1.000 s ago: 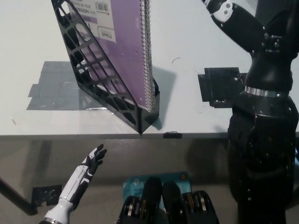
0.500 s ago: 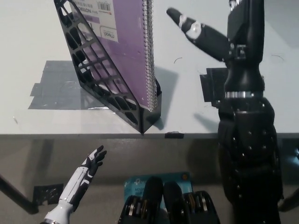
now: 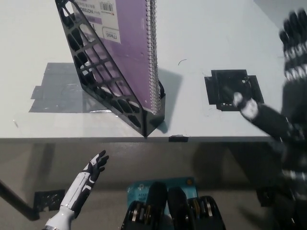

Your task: A person hands a notebook to the robot and the robot grabs it with its right hand and places it in the magazine stand kept in the centre of the desk infront of it.

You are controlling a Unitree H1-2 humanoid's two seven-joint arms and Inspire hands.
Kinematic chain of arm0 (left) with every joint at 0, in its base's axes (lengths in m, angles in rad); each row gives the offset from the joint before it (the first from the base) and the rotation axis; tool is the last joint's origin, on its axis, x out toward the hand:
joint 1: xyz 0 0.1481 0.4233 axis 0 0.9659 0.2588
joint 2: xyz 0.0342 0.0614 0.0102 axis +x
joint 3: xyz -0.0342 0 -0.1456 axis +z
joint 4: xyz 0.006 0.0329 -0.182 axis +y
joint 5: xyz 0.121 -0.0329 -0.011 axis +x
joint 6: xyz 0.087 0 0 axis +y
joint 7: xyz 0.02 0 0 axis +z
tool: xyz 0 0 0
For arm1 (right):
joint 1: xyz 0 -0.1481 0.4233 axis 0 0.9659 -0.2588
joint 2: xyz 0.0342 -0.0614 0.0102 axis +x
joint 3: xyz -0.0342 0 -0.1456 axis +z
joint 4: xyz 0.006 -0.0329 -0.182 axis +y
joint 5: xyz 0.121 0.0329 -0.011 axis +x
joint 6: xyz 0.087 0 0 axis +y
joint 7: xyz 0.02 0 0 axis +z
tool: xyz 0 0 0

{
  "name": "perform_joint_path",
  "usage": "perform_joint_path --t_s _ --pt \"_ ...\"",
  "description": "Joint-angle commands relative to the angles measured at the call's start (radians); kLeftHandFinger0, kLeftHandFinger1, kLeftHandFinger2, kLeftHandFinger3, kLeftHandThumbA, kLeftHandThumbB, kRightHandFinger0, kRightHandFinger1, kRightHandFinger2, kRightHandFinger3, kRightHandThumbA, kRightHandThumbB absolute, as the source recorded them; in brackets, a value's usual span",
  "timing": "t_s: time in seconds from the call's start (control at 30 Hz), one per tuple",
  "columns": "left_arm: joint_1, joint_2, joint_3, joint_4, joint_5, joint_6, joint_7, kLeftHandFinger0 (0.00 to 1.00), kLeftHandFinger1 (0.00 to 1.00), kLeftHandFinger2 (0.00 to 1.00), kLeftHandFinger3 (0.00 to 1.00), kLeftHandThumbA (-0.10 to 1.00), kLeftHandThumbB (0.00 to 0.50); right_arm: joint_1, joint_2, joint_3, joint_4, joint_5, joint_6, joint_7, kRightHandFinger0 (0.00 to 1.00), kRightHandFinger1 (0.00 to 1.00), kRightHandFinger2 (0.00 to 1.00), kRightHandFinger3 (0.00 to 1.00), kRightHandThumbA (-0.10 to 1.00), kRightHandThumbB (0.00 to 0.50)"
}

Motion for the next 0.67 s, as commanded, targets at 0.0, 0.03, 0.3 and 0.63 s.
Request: perform_joint_path --t_s 0.0,0.03,0.3,0.63 --pt "-0.004 0.015 0.006 -0.017 0.006 -0.036 0.003 1.00 1.00 1.00 1.00 1.00 0.500 0.072 -0.030 0.003 -0.044 0.050 -0.096 0.059 1.00 1.00 1.00 1.00 1.00 0.362" --pt "-0.004 0.014 0.008 -0.016 0.000 -0.036 0.002 1.00 1.00 1.00 1.00 1.00 0.500 0.106 -0.039 0.003 -0.034 0.044 -0.105 0.065 1.00 1.00 1.00 1.00 1.00 0.373" --pt "-0.010 0.020 0.009 -0.012 -0.006 -0.036 -0.005 1.00 1.00 1.00 1.00 1.00 0.500 0.218 -0.098 -0.011 0.208 0.036 -0.180 0.095 1.00 1.00 1.00 1.00 1.00 0.315" --pt "-0.005 0.021 0.008 -0.008 0.003 -0.036 0.004 1.00 1.00 1.00 1.00 1.00 0.500 0.229 -0.144 0.020 0.462 0.072 -0.166 0.187 1.00 1.00 1.00 1.00 1.00 0.274"
